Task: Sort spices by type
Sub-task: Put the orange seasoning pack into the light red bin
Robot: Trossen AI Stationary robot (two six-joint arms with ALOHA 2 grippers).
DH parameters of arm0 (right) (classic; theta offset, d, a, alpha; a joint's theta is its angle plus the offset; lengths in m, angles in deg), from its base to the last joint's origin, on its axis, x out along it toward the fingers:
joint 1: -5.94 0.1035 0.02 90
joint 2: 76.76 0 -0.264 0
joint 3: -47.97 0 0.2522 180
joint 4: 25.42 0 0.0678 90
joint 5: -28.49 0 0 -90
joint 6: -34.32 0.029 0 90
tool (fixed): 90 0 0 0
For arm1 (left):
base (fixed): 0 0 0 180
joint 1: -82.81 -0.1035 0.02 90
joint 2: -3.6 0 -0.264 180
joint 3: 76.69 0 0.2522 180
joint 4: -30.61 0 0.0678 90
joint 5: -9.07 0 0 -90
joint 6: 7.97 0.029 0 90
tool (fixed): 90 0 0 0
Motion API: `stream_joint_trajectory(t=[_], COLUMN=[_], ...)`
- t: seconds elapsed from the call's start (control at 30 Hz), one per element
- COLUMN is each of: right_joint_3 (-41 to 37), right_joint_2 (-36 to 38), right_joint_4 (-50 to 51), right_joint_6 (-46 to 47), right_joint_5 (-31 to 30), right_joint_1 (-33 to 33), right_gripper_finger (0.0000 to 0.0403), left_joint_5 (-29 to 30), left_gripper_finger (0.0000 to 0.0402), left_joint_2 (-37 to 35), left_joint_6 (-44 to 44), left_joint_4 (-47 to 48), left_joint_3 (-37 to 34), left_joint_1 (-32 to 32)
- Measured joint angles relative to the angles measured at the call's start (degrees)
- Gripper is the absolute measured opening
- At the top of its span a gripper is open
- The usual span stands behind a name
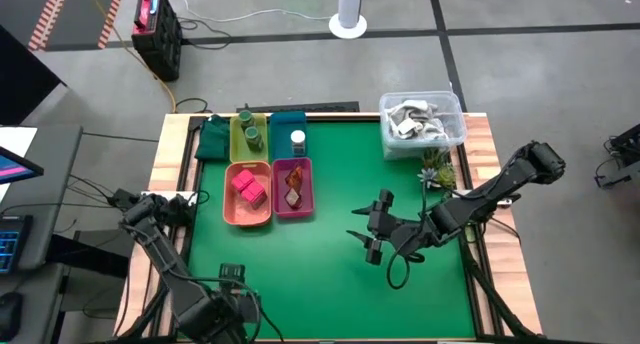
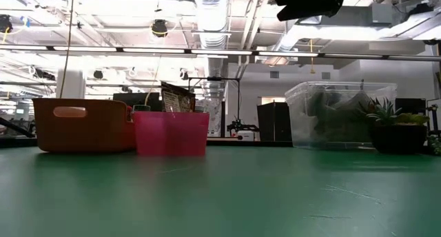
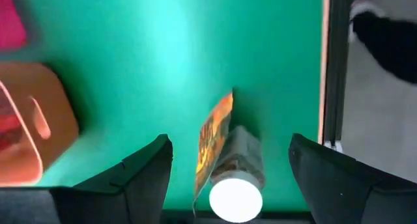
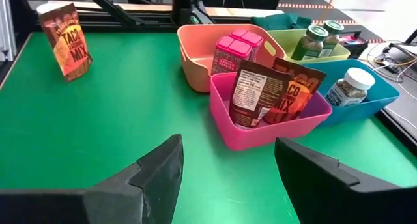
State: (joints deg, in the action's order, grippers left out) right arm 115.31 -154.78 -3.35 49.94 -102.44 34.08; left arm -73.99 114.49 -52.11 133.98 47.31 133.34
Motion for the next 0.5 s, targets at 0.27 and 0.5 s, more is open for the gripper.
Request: stream_joint_trajectory(t=[0.27, 0.5], right_joint_3=[0.0, 0.0], right_joint_2=[0.0, 0.0], right_joint_4=[0.1, 0.2], right_joint_6=[0.0, -0.2], right_joint_5=[-0.1, -0.2], right_joint_1=[0.0, 0.0], right_gripper_finger=[0.0269, 0.0269], left_joint_5=[-4.6, -5.8], left_gripper_finger=[0.029, 0.028], left_joint_2=[0.0, -0.2], left_joint_6=[3.0, 4.2], left_joint_4=[-1.8, -1.9], left_joint_3=[-6.3, -9.5], left_joint_1=[-1.2, -1.2])
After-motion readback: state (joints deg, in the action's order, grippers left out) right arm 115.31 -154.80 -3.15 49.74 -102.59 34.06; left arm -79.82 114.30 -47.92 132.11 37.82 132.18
